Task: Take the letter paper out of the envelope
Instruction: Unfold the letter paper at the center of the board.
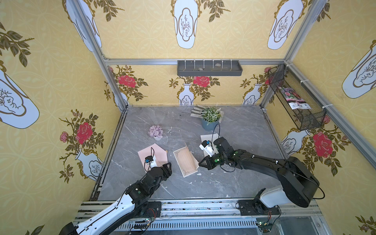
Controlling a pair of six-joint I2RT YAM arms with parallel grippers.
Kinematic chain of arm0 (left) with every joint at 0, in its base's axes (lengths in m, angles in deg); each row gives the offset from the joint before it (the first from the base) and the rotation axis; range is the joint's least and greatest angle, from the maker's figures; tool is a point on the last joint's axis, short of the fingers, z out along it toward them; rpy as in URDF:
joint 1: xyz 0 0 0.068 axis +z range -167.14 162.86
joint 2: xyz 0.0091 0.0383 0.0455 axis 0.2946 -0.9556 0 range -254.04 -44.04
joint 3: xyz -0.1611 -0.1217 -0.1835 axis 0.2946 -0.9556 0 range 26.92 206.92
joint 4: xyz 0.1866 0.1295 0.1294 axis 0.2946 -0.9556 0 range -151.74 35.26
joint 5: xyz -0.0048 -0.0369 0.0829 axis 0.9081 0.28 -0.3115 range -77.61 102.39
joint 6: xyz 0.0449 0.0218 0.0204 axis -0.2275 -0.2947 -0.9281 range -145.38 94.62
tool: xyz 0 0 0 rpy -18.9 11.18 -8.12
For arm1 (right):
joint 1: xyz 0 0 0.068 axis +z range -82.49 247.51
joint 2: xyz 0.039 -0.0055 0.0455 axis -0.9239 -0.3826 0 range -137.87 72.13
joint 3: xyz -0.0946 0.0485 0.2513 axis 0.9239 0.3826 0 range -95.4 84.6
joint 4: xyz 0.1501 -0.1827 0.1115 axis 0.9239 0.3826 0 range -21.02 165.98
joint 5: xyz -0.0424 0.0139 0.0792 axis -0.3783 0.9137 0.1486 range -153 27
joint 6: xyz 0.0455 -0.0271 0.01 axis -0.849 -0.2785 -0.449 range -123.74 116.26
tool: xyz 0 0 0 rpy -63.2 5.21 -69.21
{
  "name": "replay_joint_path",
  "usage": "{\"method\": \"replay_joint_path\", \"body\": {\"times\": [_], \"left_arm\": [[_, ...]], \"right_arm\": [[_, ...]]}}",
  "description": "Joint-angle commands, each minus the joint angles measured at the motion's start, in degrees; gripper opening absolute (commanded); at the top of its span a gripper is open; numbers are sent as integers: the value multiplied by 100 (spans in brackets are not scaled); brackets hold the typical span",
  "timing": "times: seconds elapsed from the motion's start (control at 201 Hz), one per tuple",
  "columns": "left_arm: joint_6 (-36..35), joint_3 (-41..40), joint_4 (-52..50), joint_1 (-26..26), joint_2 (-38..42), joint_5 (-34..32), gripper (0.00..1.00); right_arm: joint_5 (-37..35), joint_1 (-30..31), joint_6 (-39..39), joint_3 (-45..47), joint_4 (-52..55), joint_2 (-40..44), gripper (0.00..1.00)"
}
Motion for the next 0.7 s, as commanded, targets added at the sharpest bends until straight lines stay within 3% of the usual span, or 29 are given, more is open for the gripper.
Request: {"method": "replay_joint_path", "body": {"times": [0.0,0.144,0.219,0.344,0.463,0.697], "left_arm": [[-234,194,296,6,-446,174,69],[-413,593,657,-1,-1391,458,67],[-504,759,748,-37,-1743,486,60],[-489,517,1332,-295,-1510,87,58],[-602,652,1002,-295,-1288,-43,61],[-803,1053,848,-295,-1890,140,62]], "right_arm": [[90,-104,-500,278,-887,50,0],[481,-517,-918,870,-1700,36,0],[597,-715,-978,1099,-1931,44,0],[425,-756,-895,1197,-1773,43,0],[323,-675,-922,1242,-1731,-31,0],[-301,-180,-909,1075,-1552,-81,0]]}}
